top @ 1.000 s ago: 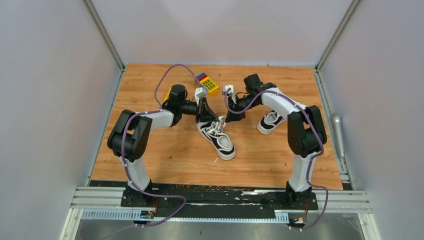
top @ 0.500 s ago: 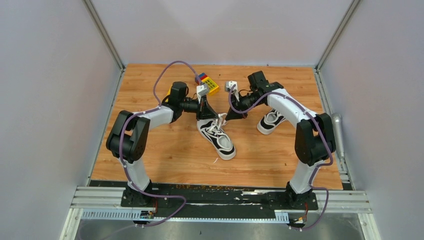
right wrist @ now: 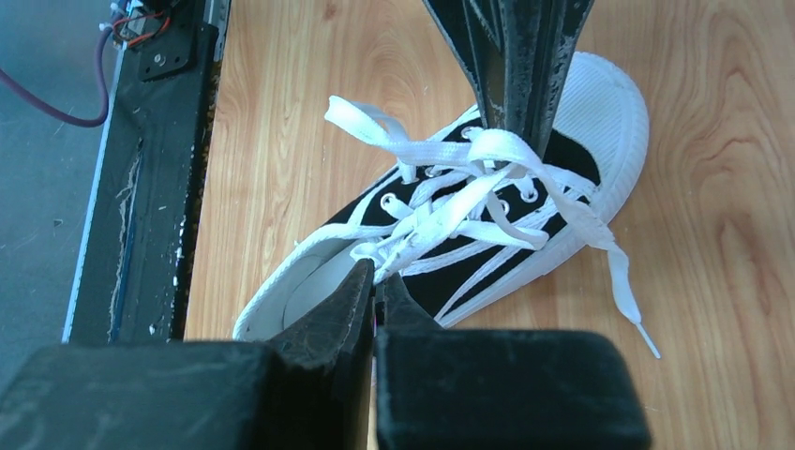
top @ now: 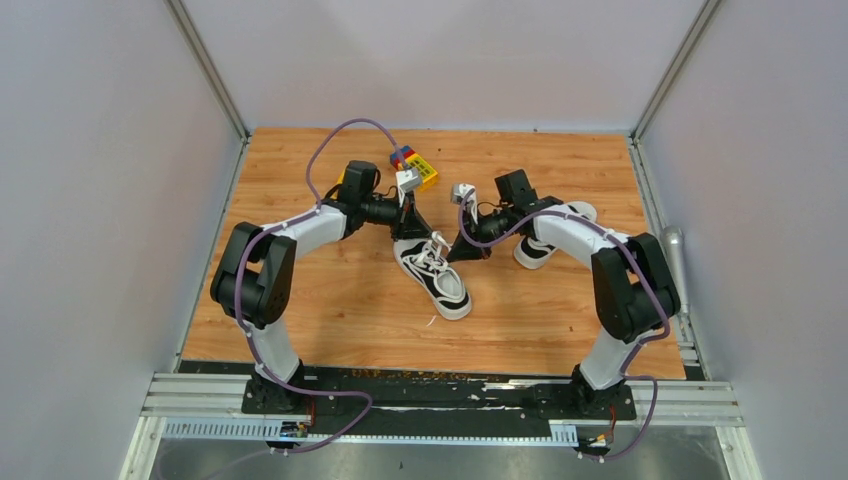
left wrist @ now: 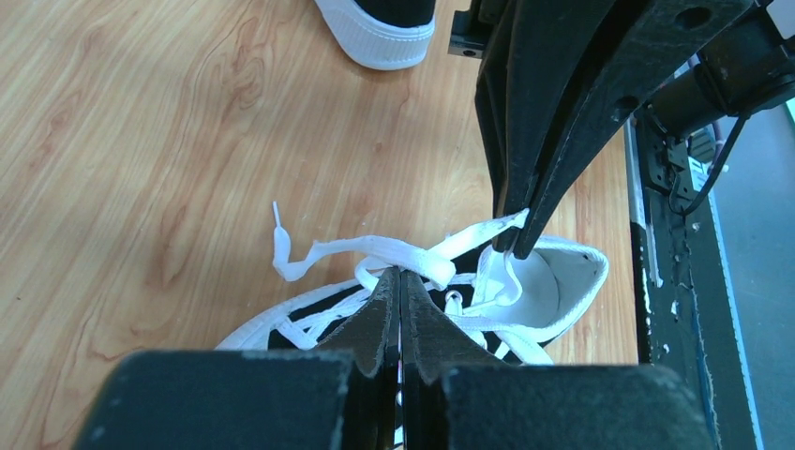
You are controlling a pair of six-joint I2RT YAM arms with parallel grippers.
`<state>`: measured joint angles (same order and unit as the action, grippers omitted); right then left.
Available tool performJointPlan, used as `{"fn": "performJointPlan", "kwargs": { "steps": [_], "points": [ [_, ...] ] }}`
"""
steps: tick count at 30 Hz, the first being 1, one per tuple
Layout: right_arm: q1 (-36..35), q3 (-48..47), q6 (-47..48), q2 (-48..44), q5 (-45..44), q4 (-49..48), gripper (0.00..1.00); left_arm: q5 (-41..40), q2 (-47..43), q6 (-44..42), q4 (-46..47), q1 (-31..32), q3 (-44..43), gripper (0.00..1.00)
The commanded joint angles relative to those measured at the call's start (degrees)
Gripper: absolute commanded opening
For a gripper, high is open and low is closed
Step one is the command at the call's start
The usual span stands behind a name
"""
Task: Tie the shoes
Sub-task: Tie the shoelace on the shoe.
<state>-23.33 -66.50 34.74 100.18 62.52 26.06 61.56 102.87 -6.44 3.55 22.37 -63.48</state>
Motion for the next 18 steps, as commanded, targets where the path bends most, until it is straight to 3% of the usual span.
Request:
{"fn": "performJointPlan", "kwargs": {
  "steps": [1, 6, 18],
  "points": [
    [-0.2, 1.1, -7.3, -5.1, 2.4, -11.4, 0.0, 0.0, -2.1, -2.5, -3.2, -0.3, -3.0, 0.0],
    [-0.3, 2.1, -10.2, -7.7, 0.9, -13.1, 0.0, 0.5, -1.5, -2.7, -3.3, -0.3, -4.0, 0.0],
    [-5.7, 15.5, -14.2, -11.0, -15.3, -39.3, 0.0, 1.8, -1.4, -3.5, -7.1, -0.4, -5.2, 0.0]
  ]
}}
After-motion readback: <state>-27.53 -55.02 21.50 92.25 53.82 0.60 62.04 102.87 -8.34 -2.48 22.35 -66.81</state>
